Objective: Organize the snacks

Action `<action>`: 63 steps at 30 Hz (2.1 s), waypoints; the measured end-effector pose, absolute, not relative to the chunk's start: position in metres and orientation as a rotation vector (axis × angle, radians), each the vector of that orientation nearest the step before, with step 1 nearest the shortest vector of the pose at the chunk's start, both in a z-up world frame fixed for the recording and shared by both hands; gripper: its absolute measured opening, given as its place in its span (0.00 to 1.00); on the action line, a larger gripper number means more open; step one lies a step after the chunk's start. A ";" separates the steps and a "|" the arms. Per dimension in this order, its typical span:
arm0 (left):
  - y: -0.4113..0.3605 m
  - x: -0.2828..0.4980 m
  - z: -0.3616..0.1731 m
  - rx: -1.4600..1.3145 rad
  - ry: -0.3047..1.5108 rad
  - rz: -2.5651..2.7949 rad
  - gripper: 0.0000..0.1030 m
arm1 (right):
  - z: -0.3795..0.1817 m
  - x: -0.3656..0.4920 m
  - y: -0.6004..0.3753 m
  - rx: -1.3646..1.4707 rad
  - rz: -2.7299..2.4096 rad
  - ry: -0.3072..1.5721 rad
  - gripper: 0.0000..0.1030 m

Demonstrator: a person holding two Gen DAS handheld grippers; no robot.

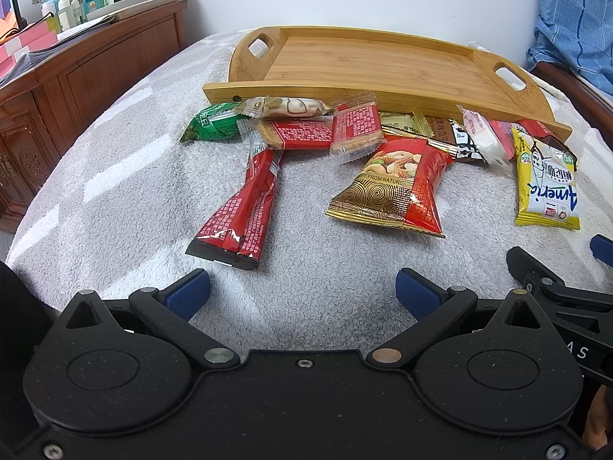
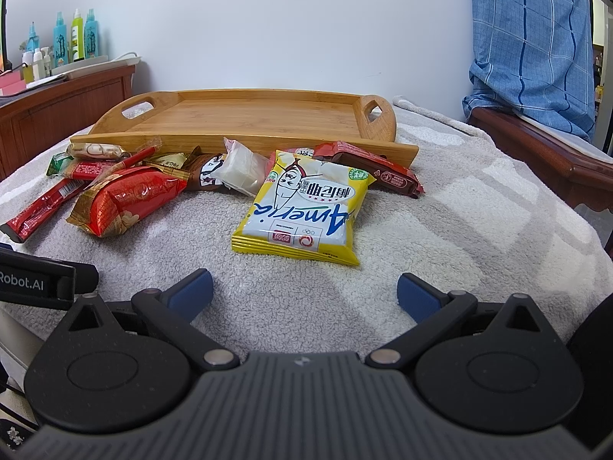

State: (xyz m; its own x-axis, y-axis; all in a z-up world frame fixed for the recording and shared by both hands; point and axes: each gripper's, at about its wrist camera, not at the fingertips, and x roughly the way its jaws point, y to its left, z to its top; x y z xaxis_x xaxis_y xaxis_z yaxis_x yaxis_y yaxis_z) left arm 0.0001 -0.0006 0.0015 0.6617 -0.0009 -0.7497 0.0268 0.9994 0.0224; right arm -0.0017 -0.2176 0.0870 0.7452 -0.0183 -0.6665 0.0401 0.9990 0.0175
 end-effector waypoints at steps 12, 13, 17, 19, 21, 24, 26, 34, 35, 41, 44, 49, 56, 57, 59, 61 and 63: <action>0.002 0.001 0.002 0.024 0.837 -0.015 1.00 | 0.087 -0.001 -0.217 0.023 -0.065 0.722 1.00; 0.002 0.001 0.001 0.028 0.834 -0.015 1.00 | 0.087 -0.001 -0.217 0.020 -0.067 0.722 1.00; 0.001 0.001 0.001 0.032 0.832 -0.014 1.00 | 0.085 -0.003 -0.216 0.020 -0.076 0.709 1.00; 0.001 0.003 0.002 0.030 0.840 -0.015 1.00 | 0.087 -0.001 -0.217 0.027 -0.074 0.718 1.00; 0.003 0.005 0.004 0.019 0.854 -0.019 1.00 | 0.089 0.000 -0.219 0.043 -0.069 0.725 1.00; 0.006 0.007 0.009 -0.001 0.859 -0.027 0.92 | 0.095 -0.002 -0.223 0.071 -0.055 0.695 1.00; 0.007 0.006 0.015 -0.006 0.843 -0.040 0.83 | 0.100 -0.005 -0.226 0.096 -0.041 0.657 0.99; 0.004 0.010 0.036 -0.099 0.801 -0.141 0.60 | 0.109 0.014 -0.231 0.098 -0.021 0.644 0.86; 0.003 0.010 0.038 -0.099 0.801 -0.153 0.60 | 0.109 0.016 -0.232 0.102 -0.016 0.647 0.85; 0.000 0.002 0.037 -0.127 0.830 -0.216 0.58 | 0.106 0.027 -0.233 0.107 0.016 0.660 0.83; 0.000 -0.002 0.041 -0.125 0.822 -0.229 0.57 | 0.102 0.031 -0.235 0.115 0.018 0.672 0.80; 0.002 -0.005 0.053 -0.156 0.764 -0.235 0.57 | 0.098 0.029 -0.235 0.138 0.025 0.673 0.67; -0.011 0.012 0.055 -0.128 0.726 -0.236 0.63 | 0.099 0.019 -0.235 0.144 0.036 0.664 0.62; -0.014 0.015 0.052 -0.120 0.736 -0.231 0.63 | 0.099 0.017 -0.236 0.147 0.033 0.661 0.62; -0.017 0.022 0.045 -0.112 0.757 -0.220 0.63 | 0.100 0.014 -0.238 0.154 0.027 0.657 0.62; -0.019 0.027 0.037 -0.109 0.778 -0.219 0.61 | 0.100 0.010 -0.241 0.167 0.022 0.652 0.62; -0.021 0.033 0.029 -0.107 0.811 -0.218 0.60 | 0.101 0.007 -0.242 0.174 0.022 0.644 0.62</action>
